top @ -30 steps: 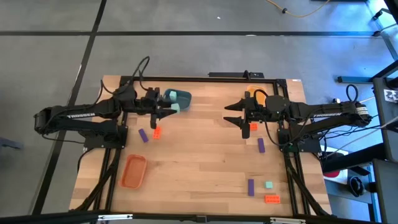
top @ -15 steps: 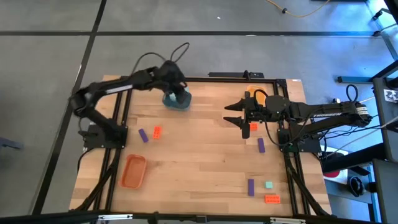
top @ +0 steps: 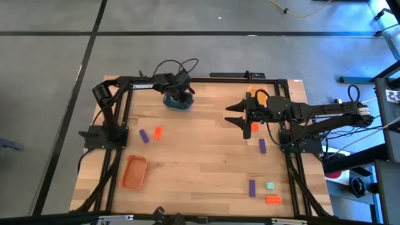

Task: Sort & place blocks by color
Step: Put the top right sky blue block into the blue bin

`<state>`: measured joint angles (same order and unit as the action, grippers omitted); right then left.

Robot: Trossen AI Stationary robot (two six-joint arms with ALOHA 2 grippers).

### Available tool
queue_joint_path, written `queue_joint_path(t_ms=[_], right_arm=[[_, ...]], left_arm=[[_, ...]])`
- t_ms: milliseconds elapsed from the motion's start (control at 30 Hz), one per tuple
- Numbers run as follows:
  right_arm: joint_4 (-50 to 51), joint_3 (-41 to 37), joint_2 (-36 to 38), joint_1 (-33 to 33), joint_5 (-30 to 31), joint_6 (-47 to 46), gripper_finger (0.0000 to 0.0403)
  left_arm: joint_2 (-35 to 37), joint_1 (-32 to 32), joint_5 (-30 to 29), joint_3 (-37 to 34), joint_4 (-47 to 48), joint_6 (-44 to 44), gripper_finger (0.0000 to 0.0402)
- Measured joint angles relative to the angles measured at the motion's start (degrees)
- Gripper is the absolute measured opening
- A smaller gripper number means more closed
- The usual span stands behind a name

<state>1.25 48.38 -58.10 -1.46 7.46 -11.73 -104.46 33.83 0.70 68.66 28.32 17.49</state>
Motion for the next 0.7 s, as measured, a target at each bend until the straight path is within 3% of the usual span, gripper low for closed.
queue_joint_path(t_ms=[700], right_arm=[[0.0, 0.0, 0.0, 0.0, 0.0, 0.0, 0.0222]], left_arm=[[-2.6, 0.4, -4.6, 0.0, -0.1, 1.9, 0.0126]])
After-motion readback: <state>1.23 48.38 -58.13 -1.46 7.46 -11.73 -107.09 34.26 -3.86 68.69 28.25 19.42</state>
